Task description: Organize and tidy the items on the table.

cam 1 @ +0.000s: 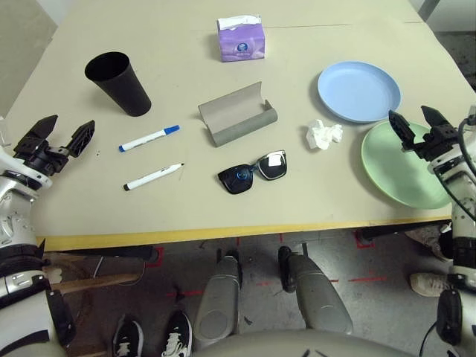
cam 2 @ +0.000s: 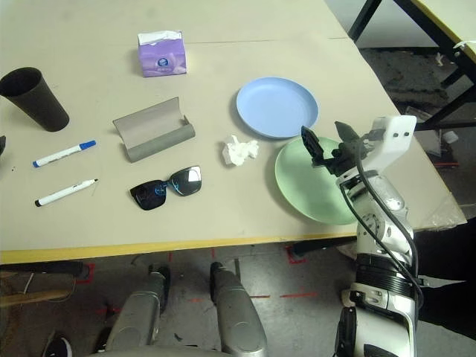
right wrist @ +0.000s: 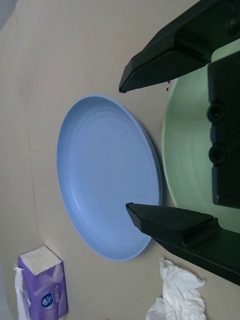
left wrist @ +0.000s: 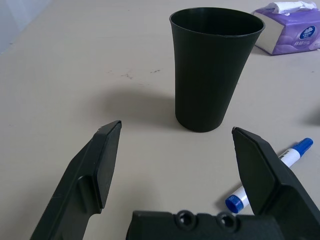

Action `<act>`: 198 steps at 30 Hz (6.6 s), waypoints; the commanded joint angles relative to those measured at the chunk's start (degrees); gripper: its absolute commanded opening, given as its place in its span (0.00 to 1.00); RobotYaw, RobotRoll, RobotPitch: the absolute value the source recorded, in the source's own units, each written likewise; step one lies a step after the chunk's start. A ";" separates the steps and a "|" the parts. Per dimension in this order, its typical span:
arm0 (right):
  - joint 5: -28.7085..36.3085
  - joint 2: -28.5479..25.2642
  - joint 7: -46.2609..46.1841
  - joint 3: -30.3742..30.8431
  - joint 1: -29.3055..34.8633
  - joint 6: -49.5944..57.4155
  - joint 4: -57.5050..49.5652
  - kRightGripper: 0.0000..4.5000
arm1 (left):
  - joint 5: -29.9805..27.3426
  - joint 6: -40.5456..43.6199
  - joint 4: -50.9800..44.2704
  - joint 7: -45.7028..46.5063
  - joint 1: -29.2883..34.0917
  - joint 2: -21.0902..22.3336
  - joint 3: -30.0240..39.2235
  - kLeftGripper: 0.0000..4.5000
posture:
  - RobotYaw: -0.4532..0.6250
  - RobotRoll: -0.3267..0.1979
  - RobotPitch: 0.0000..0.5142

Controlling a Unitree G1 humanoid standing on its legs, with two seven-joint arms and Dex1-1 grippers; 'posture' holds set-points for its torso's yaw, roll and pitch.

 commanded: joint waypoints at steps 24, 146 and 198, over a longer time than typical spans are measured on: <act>-0.28 -4.26 0.21 -2.42 0.86 -0.49 1.75 1.00 | 1.04 -1.60 1.38 0.07 -1.42 -3.87 -1.21 1.00 | 0.28 0.62 0.55; 18.79 -20.72 1.02 -13.13 10.82 67.89 -14.53 0.78 | -6.56 9.19 -17.23 -36.91 -3.00 -0.88 -12.66 1.00 | 0.21 0.62 0.51; 2.38 -3.58 -14.17 0.67 -45.71 45.57 30.87 0.00 | -7.74 9.28 -23.26 -34.01 1.74 -2.04 -11.70 1.00 | 0.24 0.62 0.55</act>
